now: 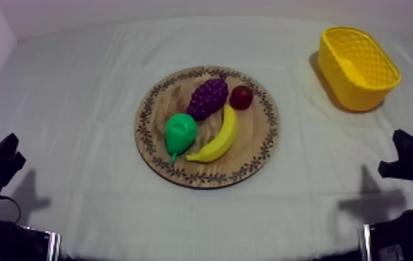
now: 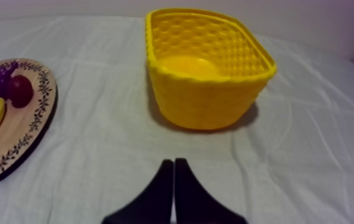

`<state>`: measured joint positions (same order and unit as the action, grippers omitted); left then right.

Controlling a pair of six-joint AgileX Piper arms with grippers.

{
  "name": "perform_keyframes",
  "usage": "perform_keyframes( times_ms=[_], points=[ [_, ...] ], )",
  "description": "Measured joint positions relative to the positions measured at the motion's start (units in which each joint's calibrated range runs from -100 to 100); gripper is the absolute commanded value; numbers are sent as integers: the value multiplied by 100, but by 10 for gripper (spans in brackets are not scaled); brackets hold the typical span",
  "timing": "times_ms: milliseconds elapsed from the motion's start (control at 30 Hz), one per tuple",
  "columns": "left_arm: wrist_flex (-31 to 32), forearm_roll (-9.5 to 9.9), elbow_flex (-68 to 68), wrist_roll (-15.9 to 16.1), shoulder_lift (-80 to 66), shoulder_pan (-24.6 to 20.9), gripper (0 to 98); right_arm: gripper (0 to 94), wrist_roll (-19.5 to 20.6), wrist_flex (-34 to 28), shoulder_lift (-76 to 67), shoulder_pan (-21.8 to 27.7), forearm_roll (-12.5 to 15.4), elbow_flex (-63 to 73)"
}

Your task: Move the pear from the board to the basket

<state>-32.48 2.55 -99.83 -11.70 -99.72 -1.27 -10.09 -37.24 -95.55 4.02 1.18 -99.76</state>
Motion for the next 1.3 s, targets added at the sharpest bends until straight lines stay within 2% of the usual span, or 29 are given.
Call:
perform_keyframes(
  times_ms=[467, 667, 1000, 1200, 1300],
  points=[
    [0, 0, 0, 0, 0, 0, 1, 4, 69, 0, -8, 25, 0, 0],
    [0, 0, 0, 0, 0, 0, 1, 4, 224, 0, -19, 25, 11, 0],
    [0, 0, 0, 0, 0, 0, 1, 3, 208, 24, -10, -4, 164, 0],
    [0, 0, 0, 0, 0, 0, 1, 3, 480, 377, 547, -179, -61, 325],
    [0, 0, 0, 0, 0, 0, 1, 3, 655, 293, 1110, -306, -118, 820]
  ],
)
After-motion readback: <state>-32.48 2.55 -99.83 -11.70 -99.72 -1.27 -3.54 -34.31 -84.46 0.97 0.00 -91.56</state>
